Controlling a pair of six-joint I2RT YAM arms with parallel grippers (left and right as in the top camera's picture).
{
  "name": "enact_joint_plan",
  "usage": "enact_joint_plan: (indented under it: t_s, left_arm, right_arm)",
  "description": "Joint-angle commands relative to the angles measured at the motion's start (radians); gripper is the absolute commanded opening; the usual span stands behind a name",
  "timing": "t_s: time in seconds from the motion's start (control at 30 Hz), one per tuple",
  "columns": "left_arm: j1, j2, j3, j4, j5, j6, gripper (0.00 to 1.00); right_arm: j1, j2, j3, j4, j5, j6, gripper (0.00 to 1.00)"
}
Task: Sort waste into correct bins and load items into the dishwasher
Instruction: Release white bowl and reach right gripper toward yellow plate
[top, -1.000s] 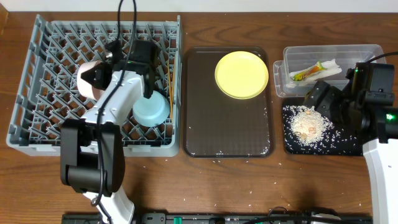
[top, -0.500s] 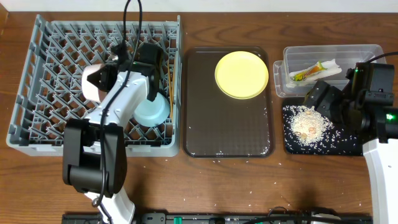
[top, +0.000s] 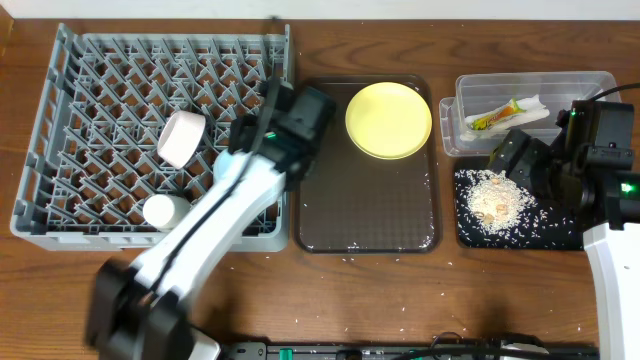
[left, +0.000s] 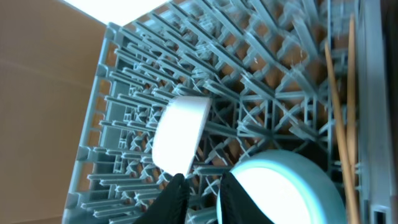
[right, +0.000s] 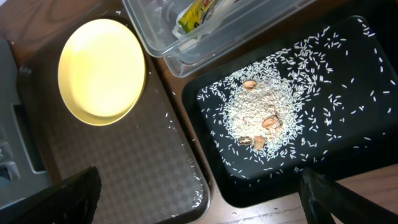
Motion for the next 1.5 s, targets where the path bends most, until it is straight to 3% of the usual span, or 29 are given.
enact_joint_plan:
  t_s: [0.0,0.13,0.23,0.3,0.43,0.53,0.6,1.03,1.13,1.2,1.3,1.47]
  left_arm:
    - [0.183,-0.138,0.021,-0.030,0.262,-0.106,0.08]
    - [0.455,-0.134,0.020,-0.024,0.494,-0.092,0.08]
    - [0.610,-0.073,0.020,0.052,0.733,0.039,0.08]
    - [0.695,-0.016,0.020,0.104,0.805,0.061,0.08]
    - [0.768,0.056,0.020,0.127,0.923,0.062,0.08]
    - [0.767,0.096,0.020,0.098,1.130,0.092,0.08]
    - [0.757,0.099,0.020,0.067,1.193,0.092,0.08]
    - [0.698,0.078,0.021,-0.082,1.153,0.087,0.08]
    - [0.698,-0.004,0.034,-0.116,1.153,0.071,0.17]
    - [0.698,-0.103,0.040,-0.132,1.153,0.071,0.30]
    - [0.698,-0.231,0.040,-0.154,1.153,0.071,0.40]
    - [0.665,-0.407,0.039,-0.199,1.153,0.068,0.46]
  right_arm:
    - [0.009,-0.005,-0.003,-0.002,-0.004,-0.005,0.99]
    - [0.009,-0.005,-0.003,-0.002,-0.004,-0.005,0.99]
    - [0.009,-0.005,-0.003,-0.002,-0.004,-0.005,0.99]
    - [0.009,-0.005,-0.003,-0.002,-0.004,-0.005,0.99]
    - [0.009,-0.005,-0.003,-0.002,-0.004,-0.005,0.99]
    - [0.009,-0.005,-0.003,-0.002,-0.004,-0.005,0.99]
    - [0.009,-0.005,-0.003,-0.002,-0.004,-0.005,0.99]
    - [0.009,-0.005,-0.003,-0.002,-0.004,-0.005,0.99]
    - [0.009,-0.005,-0.003,-0.002,-0.004,-0.005,0.99]
    - [0.009,-0.005,-0.003,-0.002,-0.004,-0.005,0.99]
    - [0.009,-0.005,-0.003,-0.002,-0.004,-0.005,0.99]
    - [0.009,-0.005,-0.003,-0.002,-0.004,-0.005,0.99]
